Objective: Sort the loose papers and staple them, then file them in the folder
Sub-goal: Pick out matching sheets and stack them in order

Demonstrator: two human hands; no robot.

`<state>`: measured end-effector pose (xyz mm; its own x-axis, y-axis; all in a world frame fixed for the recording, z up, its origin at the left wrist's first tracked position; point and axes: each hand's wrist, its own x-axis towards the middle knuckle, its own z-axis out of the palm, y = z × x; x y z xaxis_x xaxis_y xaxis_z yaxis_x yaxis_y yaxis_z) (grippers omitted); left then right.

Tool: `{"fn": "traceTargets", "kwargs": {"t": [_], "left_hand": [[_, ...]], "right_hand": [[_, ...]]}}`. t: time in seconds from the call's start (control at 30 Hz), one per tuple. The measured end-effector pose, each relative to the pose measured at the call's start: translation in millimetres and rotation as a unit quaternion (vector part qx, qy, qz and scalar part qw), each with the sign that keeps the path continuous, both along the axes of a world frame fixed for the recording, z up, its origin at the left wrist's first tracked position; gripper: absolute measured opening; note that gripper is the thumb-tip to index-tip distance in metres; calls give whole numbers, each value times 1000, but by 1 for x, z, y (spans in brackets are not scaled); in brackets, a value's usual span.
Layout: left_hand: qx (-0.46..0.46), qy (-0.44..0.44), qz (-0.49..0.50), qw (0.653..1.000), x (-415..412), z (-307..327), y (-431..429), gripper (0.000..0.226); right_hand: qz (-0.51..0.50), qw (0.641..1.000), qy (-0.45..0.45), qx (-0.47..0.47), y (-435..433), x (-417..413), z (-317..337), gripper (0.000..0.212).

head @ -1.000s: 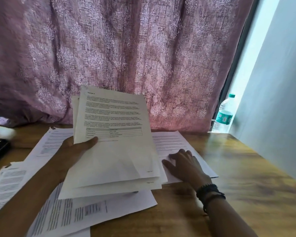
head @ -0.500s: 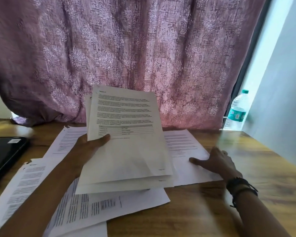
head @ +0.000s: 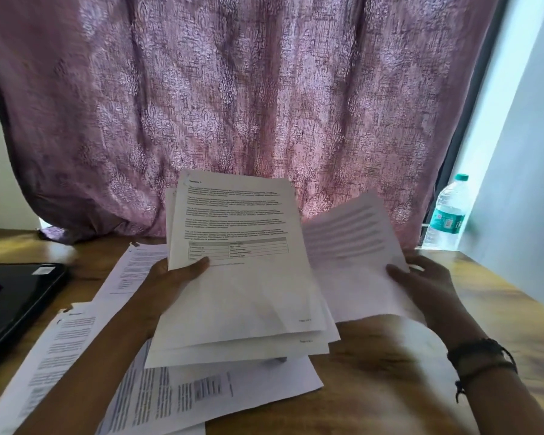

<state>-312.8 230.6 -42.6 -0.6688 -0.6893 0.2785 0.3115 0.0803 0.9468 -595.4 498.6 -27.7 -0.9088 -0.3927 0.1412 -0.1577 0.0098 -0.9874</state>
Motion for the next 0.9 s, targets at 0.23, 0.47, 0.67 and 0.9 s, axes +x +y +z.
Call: {"fn": "traceTargets", "kwargs": {"t": [0.23,0.47,0.67,0.9], "left_hand": [[12,-5,12,1000,2,0,-4,48],[-3,-2,0,1000,-1,4,4,55],[13,4,-5,1000,-4,1,9,92],[39,8,31,999,-4,3,5,62]], "right_hand": [[78,991,-36,-106,-15,20,9,28],[174,980,-43,-92,-49,52,-4,33],[309,941,-64,-121,-66,83,-12,57],[386,914,-73,-105,-62,91,-5,45]]}}
